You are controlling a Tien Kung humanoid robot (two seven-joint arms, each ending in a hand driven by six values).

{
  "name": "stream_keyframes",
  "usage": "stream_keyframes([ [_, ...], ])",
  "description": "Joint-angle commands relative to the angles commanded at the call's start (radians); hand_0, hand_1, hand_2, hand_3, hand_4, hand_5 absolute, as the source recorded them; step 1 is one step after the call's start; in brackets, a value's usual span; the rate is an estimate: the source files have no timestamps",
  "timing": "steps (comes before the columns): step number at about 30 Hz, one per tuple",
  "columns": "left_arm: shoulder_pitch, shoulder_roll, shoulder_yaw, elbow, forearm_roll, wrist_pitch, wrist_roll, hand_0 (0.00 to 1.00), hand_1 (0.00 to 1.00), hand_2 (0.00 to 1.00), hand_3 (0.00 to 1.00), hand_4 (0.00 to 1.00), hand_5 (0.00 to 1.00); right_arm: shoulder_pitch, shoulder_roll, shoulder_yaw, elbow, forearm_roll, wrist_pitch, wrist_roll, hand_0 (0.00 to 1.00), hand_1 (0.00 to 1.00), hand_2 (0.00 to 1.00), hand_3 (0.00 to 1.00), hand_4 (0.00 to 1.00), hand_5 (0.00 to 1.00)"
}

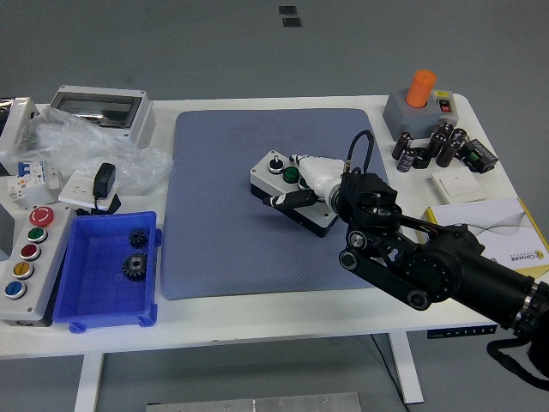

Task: Pick up the button,place it on the desk,press the button,press the button

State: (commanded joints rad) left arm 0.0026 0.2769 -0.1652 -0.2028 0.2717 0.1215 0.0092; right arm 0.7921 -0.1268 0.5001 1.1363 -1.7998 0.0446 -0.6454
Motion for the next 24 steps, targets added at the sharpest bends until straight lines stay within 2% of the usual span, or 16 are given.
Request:
stream_keyframes([
  [6, -0.001, 0.0, 0.003, 0.0, -0.002, 0.0, -0.001, 0.578, 0.612, 0.582, 0.62, 0.707, 0.249, 0.004, 0.004, -0.018, -0.02, -0.003, -0.04, 0.0, 0.643, 0.85, 0.938, 0.998, 0.998, 0.703],
  [7, -0.001, 0.0, 0.004, 0.0, -0.001, 0.0, -0.001, 0.578, 0.613, 0.582, 0.618, 0.707, 0.246, 0.004, 0.005, -0.023, -0.026, -0.006, -0.052, 0.0, 0.579, 0.811, 0.9, 0.998, 0.998, 0.653],
  [12, -0.001, -0.001, 0.003, 0.0, 0.001, -0.001, -0.002, 0.578, 0.613, 0.582, 0.618, 0.707, 0.246, 0.004, 0.012, -0.043, -0.047, -0.012, -0.081, 0.0, 0.579, 0.811, 0.9, 0.998, 0.998, 0.653],
  [13, -0.001, -0.001, 0.003, 0.0, 0.001, -0.001, -0.002, 0.578, 0.613, 0.582, 0.618, 0.706, 0.238, 0.004, 0.013, -0.047, -0.05, -0.013, -0.086, 0.0, 0.431, 0.715, 0.804, 0.998, 0.998, 0.539],
  [18, -0.002, -0.002, 0.006, 0.0, 0.001, 0.0, -0.002, 0.578, 0.613, 0.582, 0.618, 0.706, 0.238, 0.005, 0.017, -0.062, -0.062, -0.015, -0.096, 0.0, 0.431, 0.715, 0.804, 0.998, 0.998, 0.539],
  [19, -0.002, -0.002, 0.006, 0.0, 0.001, 0.0, -0.002, 0.577, 0.612, 0.582, 0.618, 0.707, 0.236, 0.005, 0.018, -0.065, -0.065, -0.016, -0.097, 0.0, 0.34, 0.629, 0.699, 0.894, 0.952, 0.433],
  [24, -0.005, -0.003, 0.006, -0.001, 0.004, -0.001, -0.003, 0.577, 0.612, 0.582, 0.618, 0.707, 0.236, 0.008, 0.021, -0.077, -0.071, -0.024, -0.107, 0.0, 0.34, 0.629, 0.699, 0.894, 0.952, 0.433],
])
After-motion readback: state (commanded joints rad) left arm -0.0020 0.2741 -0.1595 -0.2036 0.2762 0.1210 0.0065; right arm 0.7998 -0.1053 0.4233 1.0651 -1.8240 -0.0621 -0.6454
